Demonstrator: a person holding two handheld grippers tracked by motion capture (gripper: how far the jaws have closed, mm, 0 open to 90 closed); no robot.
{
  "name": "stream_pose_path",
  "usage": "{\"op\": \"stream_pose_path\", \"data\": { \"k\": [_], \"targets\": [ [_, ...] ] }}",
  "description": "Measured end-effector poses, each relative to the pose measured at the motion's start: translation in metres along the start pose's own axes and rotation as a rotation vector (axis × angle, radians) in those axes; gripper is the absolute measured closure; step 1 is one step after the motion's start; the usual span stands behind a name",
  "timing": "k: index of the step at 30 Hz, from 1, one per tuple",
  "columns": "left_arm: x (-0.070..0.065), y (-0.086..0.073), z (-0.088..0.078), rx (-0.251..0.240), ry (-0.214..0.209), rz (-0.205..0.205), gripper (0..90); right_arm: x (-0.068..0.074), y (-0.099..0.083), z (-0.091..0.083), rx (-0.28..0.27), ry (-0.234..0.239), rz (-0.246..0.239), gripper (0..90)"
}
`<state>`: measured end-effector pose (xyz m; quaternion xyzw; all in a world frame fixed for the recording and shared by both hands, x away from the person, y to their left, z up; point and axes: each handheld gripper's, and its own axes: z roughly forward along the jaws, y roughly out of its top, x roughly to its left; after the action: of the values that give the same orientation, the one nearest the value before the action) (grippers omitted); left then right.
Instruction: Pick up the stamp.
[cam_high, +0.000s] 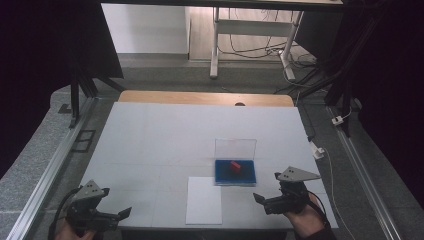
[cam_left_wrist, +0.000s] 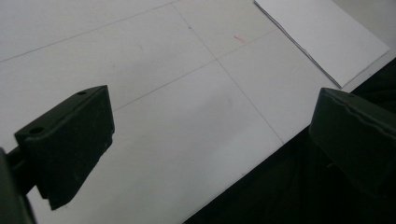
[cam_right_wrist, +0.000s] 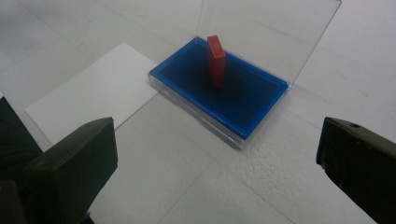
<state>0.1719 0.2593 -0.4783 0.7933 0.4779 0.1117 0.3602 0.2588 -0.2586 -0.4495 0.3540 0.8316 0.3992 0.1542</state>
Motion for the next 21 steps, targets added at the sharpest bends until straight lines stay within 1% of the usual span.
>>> {"op": "stream_pose_path", "data": {
  "k": [6, 16, 18, 20, 21],
  "targets": [
    [0.000, 0.000, 0.000, -0.001, -0.001, 0.001, 0.5, 0.001, 0.005, 0.008, 0.018, -0.001, 0.003, 0.0],
    [0.000, 0.000, 0.000, -0.002, -0.001, 0.001, 0.5, 0.003, 0.019, 0.023, 0.032, 0.010, -0.028, 0.0],
    [0.000, 0.000, 0.000, -0.003, -0.001, 0.001, 0.4, 0.002, 0.021, 0.025, 0.037, 0.010, -0.028, 0.0],
    [0.000, 0.000, -0.001, -0.004, -0.001, 0.000, 0.5, 0.001, 0.024, 0.031, 0.056, 0.009, -0.047, 0.0],
    [0.000, 0.000, 0.000, -0.004, -0.001, 0.001, 0.5, 0.001, 0.026, 0.033, 0.059, 0.007, -0.047, 0.0]
  ]
}}
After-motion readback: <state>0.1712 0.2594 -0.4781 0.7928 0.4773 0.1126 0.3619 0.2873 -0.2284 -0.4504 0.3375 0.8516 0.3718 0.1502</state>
